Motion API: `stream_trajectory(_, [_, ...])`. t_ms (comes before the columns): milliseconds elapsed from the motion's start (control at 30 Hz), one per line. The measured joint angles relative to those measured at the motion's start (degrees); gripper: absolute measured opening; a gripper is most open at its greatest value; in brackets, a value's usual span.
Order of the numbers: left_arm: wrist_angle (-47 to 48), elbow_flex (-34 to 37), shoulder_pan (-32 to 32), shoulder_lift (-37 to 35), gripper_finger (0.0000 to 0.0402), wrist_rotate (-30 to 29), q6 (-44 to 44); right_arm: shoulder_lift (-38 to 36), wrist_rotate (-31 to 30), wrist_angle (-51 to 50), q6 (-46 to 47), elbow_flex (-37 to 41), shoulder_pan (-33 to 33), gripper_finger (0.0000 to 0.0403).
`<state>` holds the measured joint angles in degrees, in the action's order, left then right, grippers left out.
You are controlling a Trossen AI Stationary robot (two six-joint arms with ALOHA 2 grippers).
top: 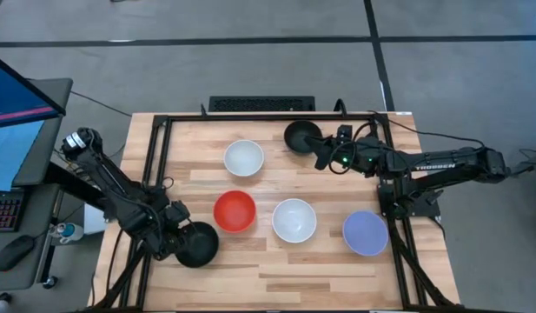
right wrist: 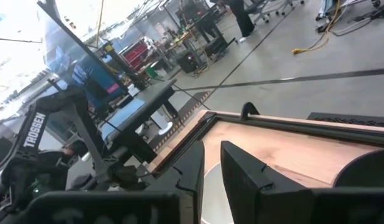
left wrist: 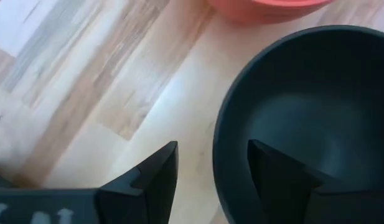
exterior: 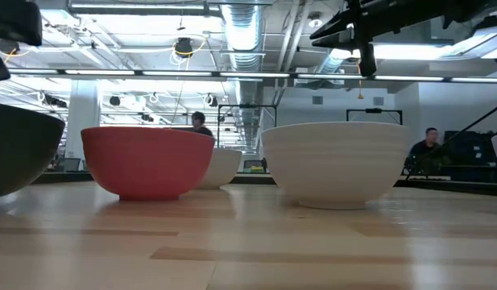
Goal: Nest bowls inside each other
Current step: Stack the bottom black bowl on the orange bowl
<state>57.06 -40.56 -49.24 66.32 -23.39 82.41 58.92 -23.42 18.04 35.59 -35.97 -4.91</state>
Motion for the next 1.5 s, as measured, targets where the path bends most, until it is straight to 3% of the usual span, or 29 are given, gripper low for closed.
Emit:
stream_trajectory(933, [-0.97,2.63,0.16,0.0,0.0185,1.93,-0.26,0.0,0.83,-0.1,-0.1,0.02,-0.11,0.0077])
stream_trajectory(1333, [-1.47,2.63,0.21,0.35,0.0185,1.61,-1.37,0.02,0.87,-5.14,-0.11,0.02,-0.11,0.0077])
stream_trajectory(1500, [-3.84,2.65,1.27,0.46,0.0156,4.82,0.02,0.02,0.87,-6.64,-0.11,0.04,-0.11,0.0077])
